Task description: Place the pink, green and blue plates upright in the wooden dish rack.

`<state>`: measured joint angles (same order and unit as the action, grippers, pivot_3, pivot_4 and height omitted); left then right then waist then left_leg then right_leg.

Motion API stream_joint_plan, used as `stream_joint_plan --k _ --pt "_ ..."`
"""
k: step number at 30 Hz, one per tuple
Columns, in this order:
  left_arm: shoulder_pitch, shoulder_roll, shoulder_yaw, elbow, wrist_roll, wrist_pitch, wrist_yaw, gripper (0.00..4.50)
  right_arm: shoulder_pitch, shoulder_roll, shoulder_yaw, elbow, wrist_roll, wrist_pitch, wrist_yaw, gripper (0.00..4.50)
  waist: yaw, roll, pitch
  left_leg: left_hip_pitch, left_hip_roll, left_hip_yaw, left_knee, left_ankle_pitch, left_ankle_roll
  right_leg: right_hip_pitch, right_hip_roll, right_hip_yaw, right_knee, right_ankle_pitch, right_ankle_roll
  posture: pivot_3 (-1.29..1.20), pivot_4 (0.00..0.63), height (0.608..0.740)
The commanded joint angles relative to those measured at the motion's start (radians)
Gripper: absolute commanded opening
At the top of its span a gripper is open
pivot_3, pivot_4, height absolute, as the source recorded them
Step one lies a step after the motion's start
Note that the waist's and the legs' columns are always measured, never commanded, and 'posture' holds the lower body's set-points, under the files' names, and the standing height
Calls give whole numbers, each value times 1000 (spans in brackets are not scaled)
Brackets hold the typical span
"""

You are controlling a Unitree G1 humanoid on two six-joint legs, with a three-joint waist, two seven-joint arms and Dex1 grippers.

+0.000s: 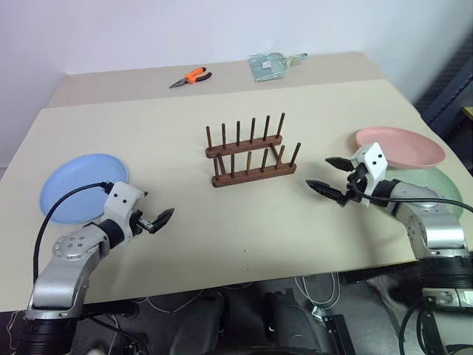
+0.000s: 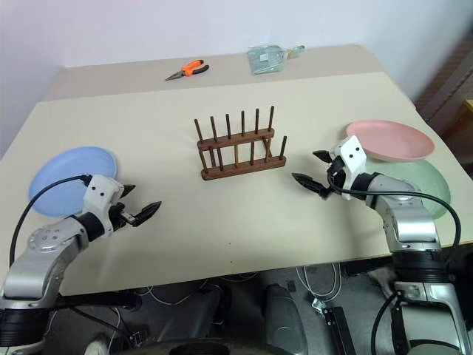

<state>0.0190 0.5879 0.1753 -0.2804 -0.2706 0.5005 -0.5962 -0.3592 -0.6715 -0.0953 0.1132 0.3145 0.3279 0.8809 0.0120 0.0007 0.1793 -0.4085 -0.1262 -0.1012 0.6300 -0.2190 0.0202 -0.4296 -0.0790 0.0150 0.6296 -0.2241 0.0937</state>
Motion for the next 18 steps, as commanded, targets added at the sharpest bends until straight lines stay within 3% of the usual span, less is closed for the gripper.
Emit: stream_joint_plan --k 1,8,18 --pt "-15 -3 1 -15 1 -21 9 4459 -20 9 -4 -18 -12 -29 -16 4500 0 0 0 0 0 0 0 0 0 0 0 0 0 0 0 0 150 729" --pt "-70 -17 -86 19 -29 -34 -86 4459 -41 32 19 -28 -6 9 -13 4500 2 0 0 0 0 0 0 0 0 0 0 0 0 0 0 0 150 729" --pt "-473 -155 -328 497 99 -172 -192 4459 85 47 11 -197 -38 15 -120 4500 2 0 0 0 -1 0 1 1 1 0 0 -1 0 2 3 0 150 729"
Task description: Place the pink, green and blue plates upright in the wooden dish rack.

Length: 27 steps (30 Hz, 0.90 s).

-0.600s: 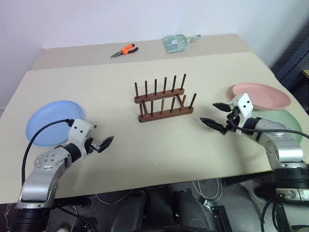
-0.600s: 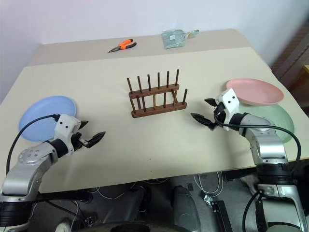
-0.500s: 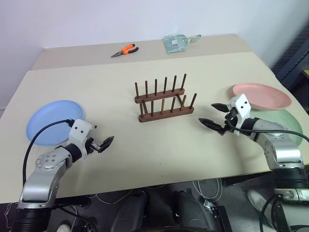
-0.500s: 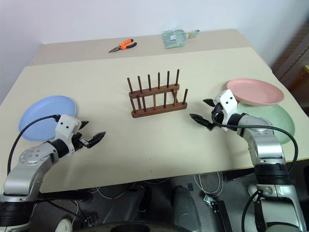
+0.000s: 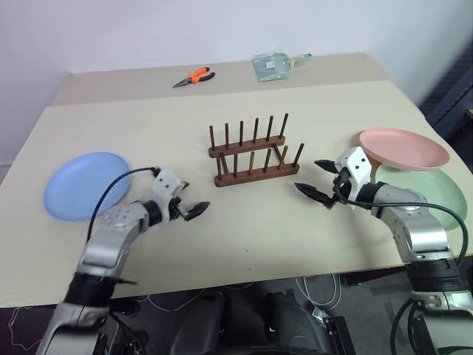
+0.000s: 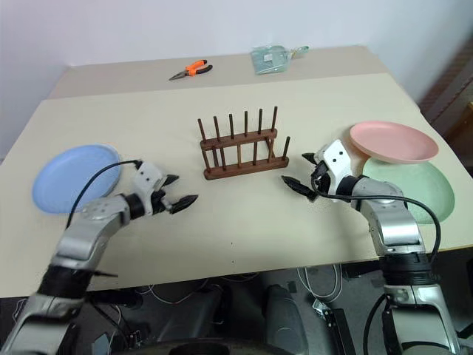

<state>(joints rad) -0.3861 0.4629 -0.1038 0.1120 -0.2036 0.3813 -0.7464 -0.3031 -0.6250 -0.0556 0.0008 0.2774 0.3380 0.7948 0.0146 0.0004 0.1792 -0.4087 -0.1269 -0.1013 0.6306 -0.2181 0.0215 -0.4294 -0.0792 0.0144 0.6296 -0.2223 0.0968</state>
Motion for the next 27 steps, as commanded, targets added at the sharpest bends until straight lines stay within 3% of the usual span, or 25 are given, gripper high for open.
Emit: stream_joint_plan --k 1,5,8,11,13,14,22,23,24,27 --pt "-123 -58 -76 183 53 -77 -56 4459 54 0 -39 -107 0 6 -48 4500 2 0 0 0 0 0 0 0 0 0 0 0 0 0 0 0 150 729" --pt "-239 -117 -121 390 102 -152 -99 4459 134 4 -76 -197 9 31 -108 4500 19 0 0 0 0 -1 2 0 0 1 0 -1 0 0 0 0 150 729" --pt "-276 -139 -121 476 121 -210 -110 3230 175 1 -101 -236 17 44 -132 4500 22 0 -1 0 0 -1 1 0 0 1 0 0 0 0 0 0 150 729" --pt "-282 -148 -119 496 126 -244 -131 1604 208 -4 -106 -259 11 48 -138 4500 23 -1 -1 0 0 -1 1 0 0 1 0 -1 0 0 0 0 150 729" --pt "-266 -142 -128 471 133 -270 -156 842 222 -9 -109 -267 12 48 -134 4500 23 -1 -1 0 0 -1 1 0 0 1 0 -1 0 0 0 0 150 729" --pt "-253 -136 -132 452 138 -288 -166 776 222 -15 -110 -263 9 47 -132 4500 23 -1 -1 0 0 -1 1 0 0 1 0 -1 0 0 0 0 150 729" --pt "-139 -56 -158 200 83 -299 -364 776 239 -77 -155 -185 -5 6 -102 4500 23 -1 -1 0 0 -1 1 0 0 1 0 -1 0 0 0 0 150 729" --pt "-133 -49 -160 179 75 -290 -384 1797 246 -83 -162 -179 -5 2 -98 4500 24 -1 -1 0 0 -1 1 0 1 1 0 -1 0 0 0 0 150 729" --pt "-130 -44 -161 167 72 -285 -395 2127 254 -89 -168 -175 -3 -3 -95 4500 25 -1 -1 0 0 -1 1 0 1 1 0 -1 0 0 0 0 150 729" --pt "-149 -37 -162 212 122 -301 -354 3660 287 -110 -182 -163 -11 -19 -80 4500 25 -1 -1 0 0 -1 1 0 1 1 0 -1 0 0 0 0 150 729"
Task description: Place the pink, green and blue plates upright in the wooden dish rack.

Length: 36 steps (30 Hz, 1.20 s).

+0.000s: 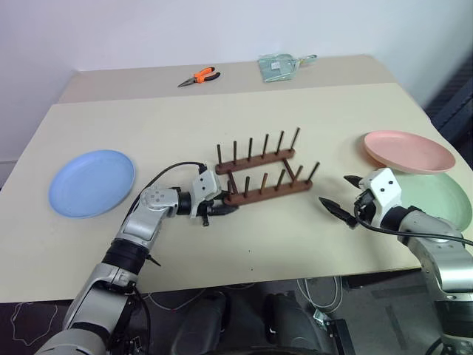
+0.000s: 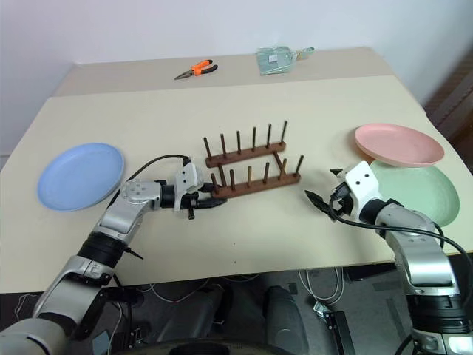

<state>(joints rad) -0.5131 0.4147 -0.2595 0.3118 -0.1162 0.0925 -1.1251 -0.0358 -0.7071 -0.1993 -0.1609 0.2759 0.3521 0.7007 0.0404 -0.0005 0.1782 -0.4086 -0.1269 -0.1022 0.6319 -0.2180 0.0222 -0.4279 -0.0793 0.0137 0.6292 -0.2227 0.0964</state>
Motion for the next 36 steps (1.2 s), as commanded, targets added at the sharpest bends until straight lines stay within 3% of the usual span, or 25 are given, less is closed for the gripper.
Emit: stream_joint_plan --k 1,2,4,6,9,14,18,22,26,34,36 --pt "-29 16 -7 34 58 -22 48 4086 29 -33 -41 1 -13 -38 18 4500 -1 0 0 0 0 0 0 0 0 0 0 0 0 0 0 0 150 729" --pt "-35 22 -5 56 76 -13 69 4456 36 -39 -42 5 -16 -44 21 4500 -2 0 0 0 0 0 0 0 0 0 0 0 0 0 0 0 150 729" --pt "-22 48 13 57 78 25 88 4456 51 -47 -41 -1 -18 -49 34 4500 -5 0 0 0 0 0 0 0 0 0 0 0 0 0 0 0 150 729" --pt "20 90 45 8 42 99 79 4500 62 -57 -30 -11 -15 -45 58 3973 -14 0 0 1 0 0 -1 0 0 0 0 0 0 0 0 0 150 729" --pt "148 153 91 -179 -38 230 60 3644 77 -47 19 -55 -9 -31 86 2712 -42 1 -1 1 1 0 -2 0 0 0 1 0 1 0 0 0 150 729" --pt "275 157 70 -439 -105 395 102 1182 39 15 120 -91 -27 -16 65 41 -50 2 -2 2 2 0 -3 0 0 0 1 0 1 -1 0 0 150 729" --pt "282 69 2 -477 -39 373 215 1182 -28 78 207 -69 -76 -13 18 41 -24 2 -2 1 1 0 -1 -1 0 2 0 0 0 -3 -2 0 150 729" --pt "219 -30 0 -325 79 323 421 1182 -117 130 285 44 -208 -61 -81 41 3 1 -2 1 0 0 1 -1 -1 2 0 0 -1 -3 -2 0 150 729" --pt "149 -87 40 -161 106 292 550 1182 -195 184 306 146 -269 -94 -160 41 -1 -2 -5 2 0 0 2 -1 -2 4 0 -1 0 -2 -1 0 150 729" --pt "110 -100 62 -95 75 233 564 1182 -264 188 296 238 -299 -138 -162 41 -7 -3 -12 4 1 0 0 0 -1 3 1 0 1 -1 1 0 150 729" --pt "130 -94 67 -134 53 236 539 1174 -250 151 269 206 -277 -123 -123 566 -7 -3 -12 4 0 0 0 0 -1 3 1 0 1 -1 1 0 150 729"
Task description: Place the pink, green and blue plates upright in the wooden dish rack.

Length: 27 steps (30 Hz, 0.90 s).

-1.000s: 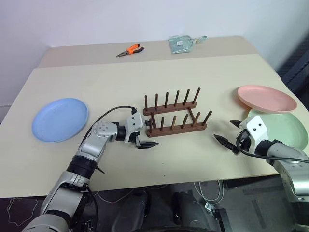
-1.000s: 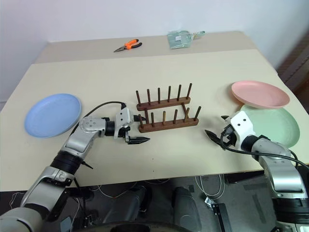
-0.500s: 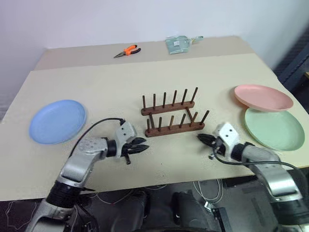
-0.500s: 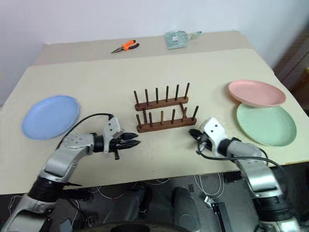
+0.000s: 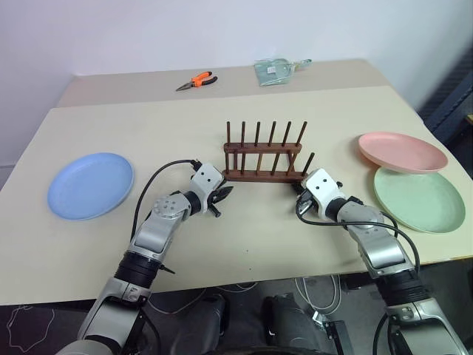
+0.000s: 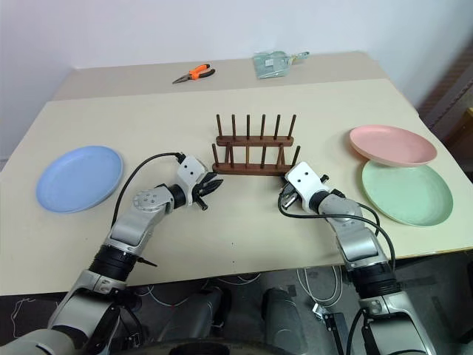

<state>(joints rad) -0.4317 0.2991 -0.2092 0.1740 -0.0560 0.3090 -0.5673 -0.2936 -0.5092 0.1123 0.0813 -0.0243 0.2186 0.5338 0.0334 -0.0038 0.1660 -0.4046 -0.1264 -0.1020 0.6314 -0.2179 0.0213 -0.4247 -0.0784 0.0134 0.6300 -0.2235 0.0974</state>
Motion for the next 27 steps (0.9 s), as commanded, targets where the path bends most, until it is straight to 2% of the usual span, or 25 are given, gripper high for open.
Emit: stream_joint_plan --k 1,3,6,9,13,16,21,24,27 --pt "65 27 21 -29 -29 26 -43 1174 23 -90 -60 -70 31 11 80 777 0 0 0 0 0 0 0 0 0 0 0 0 0 0 0 0 150 729" --pt "101 43 21 -100 -65 37 -92 1174 48 -173 -116 -135 52 19 130 1701 3 1 0 -1 0 0 0 0 0 -1 0 0 0 0 0 0 150 729" --pt "150 69 25 -212 -124 75 -155 1174 38 -303 -204 -149 25 23 129 3161 4 1 0 -3 0 0 -1 -1 1 -2 -1 0 -1 0 0 0 150 729" --pt "177 84 29 -299 -181 122 -199 1174 9 -420 -242 -91 -34 -1 120 3161 4 1 1 -3 0 1 -1 -1 1 -2 -1 0 -1 -2 -2 0 150 729" --pt "175 91 10 -331 -186 138 -223 1174 -10 -519 -194 15 -144 -66 98 3161 4 0 1 -3 1 1 -1 -1 1 -2 -1 0 -1 -2 -3 0 150 729" --pt "162 83 5 -327 -186 142 -221 1174 -44 -539 -150 112 -220 -110 61 3161 4 1 1 -3 1 2 0 -1 1 -2 -1 0 -2 -3 -4 0 150 729" --pt "141 53 8 -327 -195 143 -211 1174 -152 -545 -12 405 -393 -232 -47 3161 4 1 2 -3 0 3 0 0 1 -3 -1 1 -2 -3 -4 0 150 729" --pt "154 59 8 -335 -187 140 -208 1174 -209 -529 14 506 -426 -279 -100 2315 3 2 2 -3 0 4 -1 0 1 -3 -1 1 -2 -2 -4 0 150 729" --pt "171 69 9 -346 -188 139 -206 1174 -231 -528 30 552 -443 -316 -122 810 -1 2 2 -3 1 5 -1 0 1 -4 -1 2 -1 -2 -3 0 150 729"
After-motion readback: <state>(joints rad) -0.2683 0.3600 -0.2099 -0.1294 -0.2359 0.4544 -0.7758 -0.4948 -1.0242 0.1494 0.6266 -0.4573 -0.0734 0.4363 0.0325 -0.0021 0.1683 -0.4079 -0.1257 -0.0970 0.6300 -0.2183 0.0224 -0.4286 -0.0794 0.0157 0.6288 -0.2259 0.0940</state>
